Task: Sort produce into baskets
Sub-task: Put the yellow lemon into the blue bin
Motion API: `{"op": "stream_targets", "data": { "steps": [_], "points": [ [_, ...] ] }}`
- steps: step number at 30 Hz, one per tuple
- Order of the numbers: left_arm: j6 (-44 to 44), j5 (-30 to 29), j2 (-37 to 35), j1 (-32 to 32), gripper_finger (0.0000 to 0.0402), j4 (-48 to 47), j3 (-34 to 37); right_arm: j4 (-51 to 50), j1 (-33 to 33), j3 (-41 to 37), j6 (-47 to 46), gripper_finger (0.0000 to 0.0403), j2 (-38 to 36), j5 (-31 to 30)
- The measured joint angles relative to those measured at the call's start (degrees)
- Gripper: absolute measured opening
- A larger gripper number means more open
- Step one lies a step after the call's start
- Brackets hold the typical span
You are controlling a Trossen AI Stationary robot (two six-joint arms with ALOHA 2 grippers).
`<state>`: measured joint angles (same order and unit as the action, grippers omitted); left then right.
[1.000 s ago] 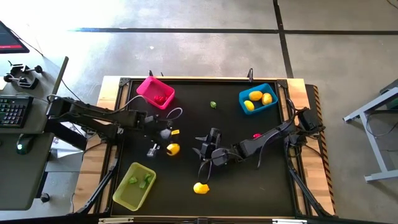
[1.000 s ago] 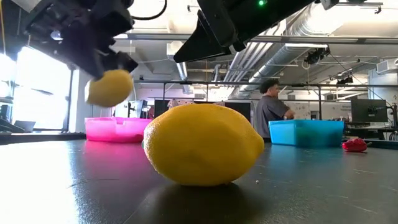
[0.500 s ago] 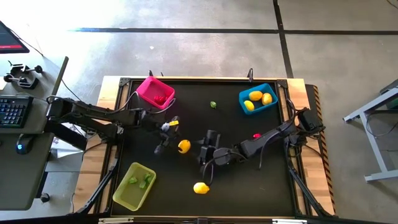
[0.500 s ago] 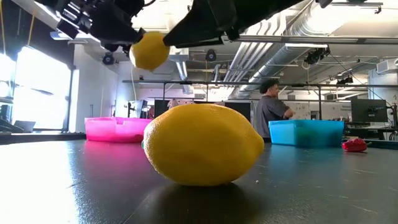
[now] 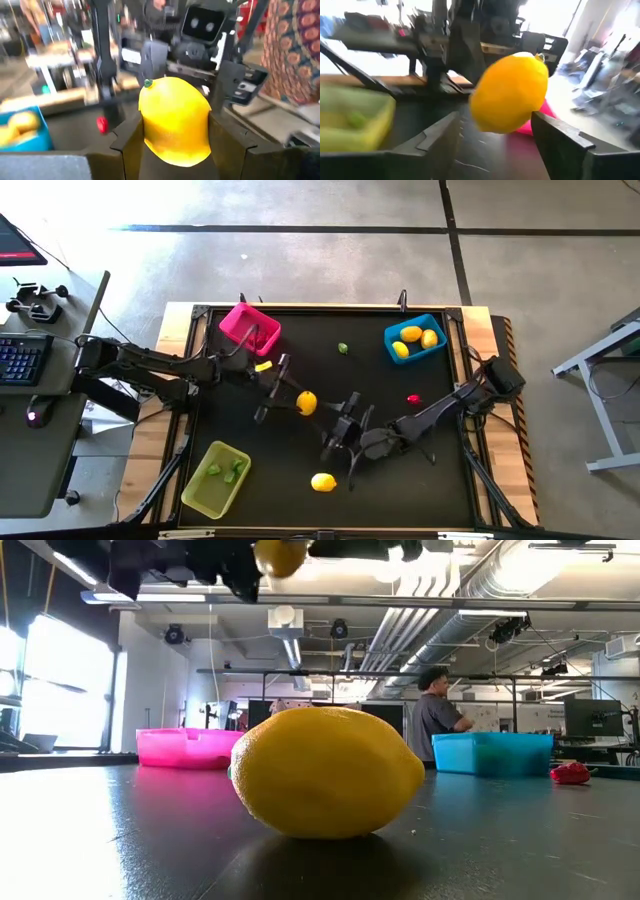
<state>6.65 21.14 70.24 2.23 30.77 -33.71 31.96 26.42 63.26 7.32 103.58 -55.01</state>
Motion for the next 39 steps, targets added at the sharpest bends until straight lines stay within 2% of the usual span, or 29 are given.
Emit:
{"op": "stream_targets", "data": {
  "steps": [4,6,18,21,28,34,39],
  "points": [
    [0.21,0.00,0.01,0.78,0.0167,11.65,3.60,0.12,0.02,0.00,-6.26,0.0254,-0.79,1.69],
    [0.63,-0.07,-0.02,0.84,0.0167,14.59,5.19,0.01,-0.93,0.00,-7.55,0.0259,-0.77,3.17],
    [1.96,-3.08,0.02,0.54,0.0167,18.07,8.17,2.14,-8.53,0.00,-11.75,0.0259,-0.77,17.72],
    [2.02,-3.10,0.02,0.46,0.0167,18.58,8.19,2.21,-8.82,0.00,-11.80,0.0246,-0.77,18.02],
    [2.00,-3.09,0.04,0.34,0.0168,18.84,8.19,1.99,-8.19,0.09,-11.59,0.0175,-0.77,17.66],
    [2.05,-3.99,0.11,0.37,0.0197,18.68,8.18,0.30,-7.83,0.11,-11.72,0.0173,-1.33,15.92],
    [1.98,-5.94,-0.02,1.64,0.0238,19.62,8.63,-7.68,-7.68,0.11,-13.30,0.0173,-4.86,11.90]
  ]
}}
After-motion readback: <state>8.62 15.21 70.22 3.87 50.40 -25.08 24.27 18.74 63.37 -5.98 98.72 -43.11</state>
